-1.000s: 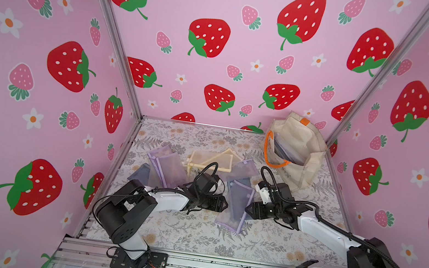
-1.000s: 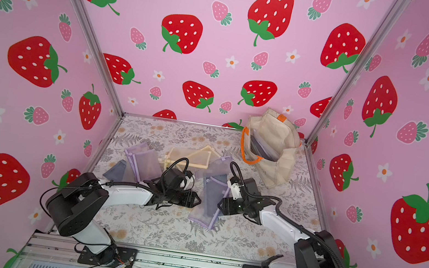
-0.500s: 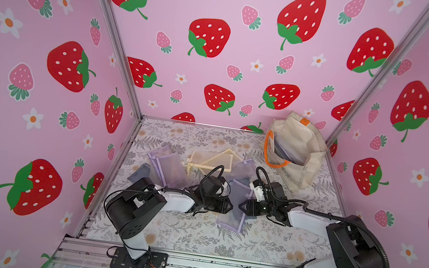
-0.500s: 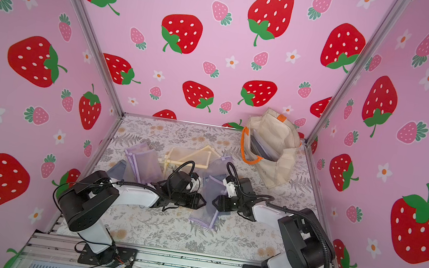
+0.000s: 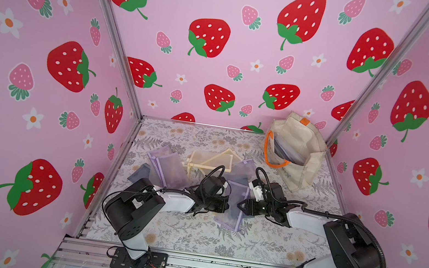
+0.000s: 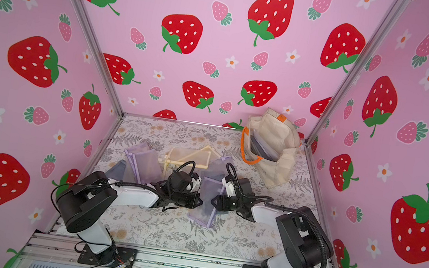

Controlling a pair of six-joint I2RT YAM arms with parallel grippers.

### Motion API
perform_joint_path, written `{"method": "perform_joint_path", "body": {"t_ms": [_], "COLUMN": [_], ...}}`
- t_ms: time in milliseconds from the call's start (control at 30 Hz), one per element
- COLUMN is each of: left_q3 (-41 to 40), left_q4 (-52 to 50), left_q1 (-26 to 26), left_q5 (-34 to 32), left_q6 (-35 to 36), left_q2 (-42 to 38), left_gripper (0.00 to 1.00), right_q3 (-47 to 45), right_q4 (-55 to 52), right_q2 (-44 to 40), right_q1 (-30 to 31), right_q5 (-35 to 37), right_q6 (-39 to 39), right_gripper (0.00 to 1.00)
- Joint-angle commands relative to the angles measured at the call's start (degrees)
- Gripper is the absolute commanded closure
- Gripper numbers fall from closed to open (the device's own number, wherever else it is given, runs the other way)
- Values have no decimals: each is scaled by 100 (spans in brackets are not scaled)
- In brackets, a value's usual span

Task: Put the pencil pouch into the canvas bag
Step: Pick up the pencil pouch.

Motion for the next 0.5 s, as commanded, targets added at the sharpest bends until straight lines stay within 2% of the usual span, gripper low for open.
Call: {"method": "perform_joint_path", "body": {"t_ms": [0, 233, 467], "left_q3": [10, -89, -127], "left_q4": [-358, -891, -780], "left_q1": [-24, -22, -133], "left_q5": [-174, -404, -459], "left_q6": [114, 303, 634], "left_q2": [-353, -1098, -2014], "left_gripper": [100, 100, 100], "right_q3": [-76, 40, 244], "right_q4": [-300, -809, -975], "right_q2": [-234, -1190, -1949], "right_q1": [42, 42, 15], "right_q5": [32, -18, -290], "right_q6": [71, 106, 457], "right_gripper": [38, 31, 22]}}
